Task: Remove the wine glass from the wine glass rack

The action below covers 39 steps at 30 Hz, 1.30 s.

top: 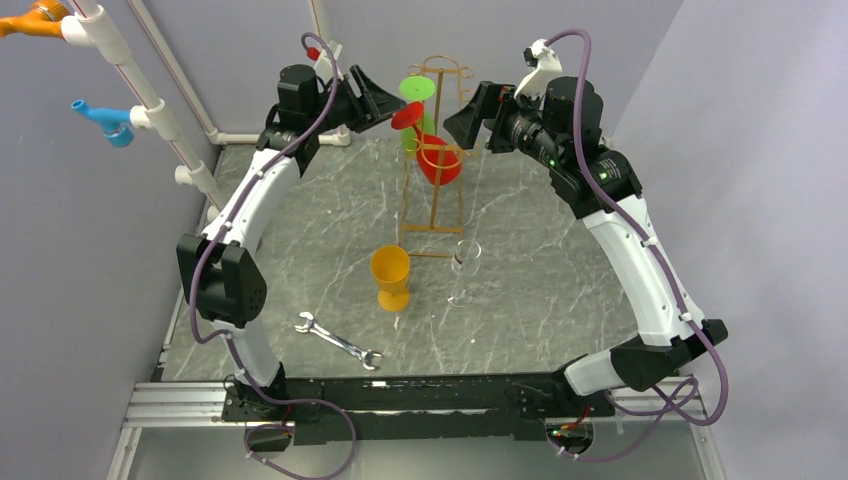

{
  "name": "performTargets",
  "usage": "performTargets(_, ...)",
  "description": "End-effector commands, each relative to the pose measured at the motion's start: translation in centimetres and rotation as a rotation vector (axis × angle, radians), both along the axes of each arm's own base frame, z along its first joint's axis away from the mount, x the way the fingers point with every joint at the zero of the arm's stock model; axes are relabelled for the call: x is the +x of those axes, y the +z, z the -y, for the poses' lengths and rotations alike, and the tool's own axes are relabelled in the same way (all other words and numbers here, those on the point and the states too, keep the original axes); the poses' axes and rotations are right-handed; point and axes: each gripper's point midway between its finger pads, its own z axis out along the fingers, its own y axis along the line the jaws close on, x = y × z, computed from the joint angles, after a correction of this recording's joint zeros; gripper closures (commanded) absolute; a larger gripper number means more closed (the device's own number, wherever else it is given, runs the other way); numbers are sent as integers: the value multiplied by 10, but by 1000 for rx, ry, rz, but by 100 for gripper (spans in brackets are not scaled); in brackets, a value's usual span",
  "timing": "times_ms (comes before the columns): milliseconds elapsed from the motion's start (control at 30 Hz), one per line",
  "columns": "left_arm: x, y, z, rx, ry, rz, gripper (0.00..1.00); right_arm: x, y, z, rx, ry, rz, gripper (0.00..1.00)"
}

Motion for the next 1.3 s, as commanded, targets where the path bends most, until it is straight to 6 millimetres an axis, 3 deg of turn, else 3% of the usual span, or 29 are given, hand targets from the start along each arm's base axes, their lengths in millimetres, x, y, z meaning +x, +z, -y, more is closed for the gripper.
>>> performTargets(0,-14,46,-9,-18,5,113,31,-10,27,3,35,22,78,0)
performTargets(167,-16,51,-9,-19,-4,117,29,-10,27,2,36,25,78,0)
performTargets(700,-14,24,-1,-86,-81,58,35,-8,26,1,34,26,73,0)
performTargets(1267,-17,25,-1,-81,-86,34,57,-9,26,1,36,27,74,0)
